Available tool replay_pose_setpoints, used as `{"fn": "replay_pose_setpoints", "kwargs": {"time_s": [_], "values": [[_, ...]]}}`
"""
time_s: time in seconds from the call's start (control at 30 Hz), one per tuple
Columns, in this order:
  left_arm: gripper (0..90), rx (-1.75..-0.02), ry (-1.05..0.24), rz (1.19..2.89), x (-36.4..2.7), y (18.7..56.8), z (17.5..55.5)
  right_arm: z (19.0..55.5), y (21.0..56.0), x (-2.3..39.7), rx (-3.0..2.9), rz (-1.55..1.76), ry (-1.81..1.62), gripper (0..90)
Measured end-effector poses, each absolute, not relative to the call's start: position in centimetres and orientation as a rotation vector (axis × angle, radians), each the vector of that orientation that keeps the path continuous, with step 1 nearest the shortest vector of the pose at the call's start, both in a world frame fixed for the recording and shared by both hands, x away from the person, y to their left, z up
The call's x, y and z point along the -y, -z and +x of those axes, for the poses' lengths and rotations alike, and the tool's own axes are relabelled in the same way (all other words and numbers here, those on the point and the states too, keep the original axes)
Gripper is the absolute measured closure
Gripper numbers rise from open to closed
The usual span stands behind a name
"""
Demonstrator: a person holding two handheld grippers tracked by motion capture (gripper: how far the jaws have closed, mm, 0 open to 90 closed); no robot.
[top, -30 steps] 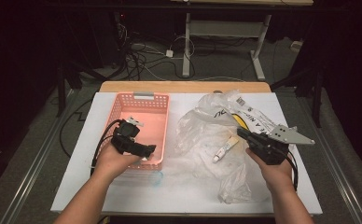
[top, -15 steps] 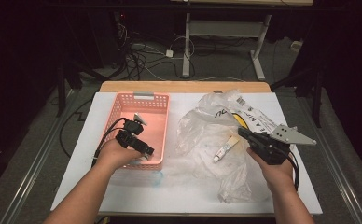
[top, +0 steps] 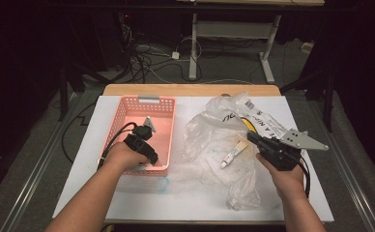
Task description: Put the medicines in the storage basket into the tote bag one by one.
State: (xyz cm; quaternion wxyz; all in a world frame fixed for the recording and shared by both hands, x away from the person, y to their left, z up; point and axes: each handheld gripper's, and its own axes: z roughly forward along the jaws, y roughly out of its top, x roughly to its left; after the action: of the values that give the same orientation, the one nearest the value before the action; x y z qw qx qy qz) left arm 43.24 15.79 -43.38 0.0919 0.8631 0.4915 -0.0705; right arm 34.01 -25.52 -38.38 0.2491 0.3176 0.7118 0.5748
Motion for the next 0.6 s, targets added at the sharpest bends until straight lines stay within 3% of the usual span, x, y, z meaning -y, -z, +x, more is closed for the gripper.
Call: {"fn": "replay_pose_setpoints", "kwargs": {"time_s": [0.23,0.6], "values": [[52.1,-1.444,0.182,2.593,-15.53,43.46,43.13,34.03,38.45,25.46,-1.944,0.866,-1.563,90.0],[54.2,-1.413,0.117,2.614,-15.32,43.41,42.74,33.96,38.41,25.39,-1.942,0.865,-1.563,90.0]]}}
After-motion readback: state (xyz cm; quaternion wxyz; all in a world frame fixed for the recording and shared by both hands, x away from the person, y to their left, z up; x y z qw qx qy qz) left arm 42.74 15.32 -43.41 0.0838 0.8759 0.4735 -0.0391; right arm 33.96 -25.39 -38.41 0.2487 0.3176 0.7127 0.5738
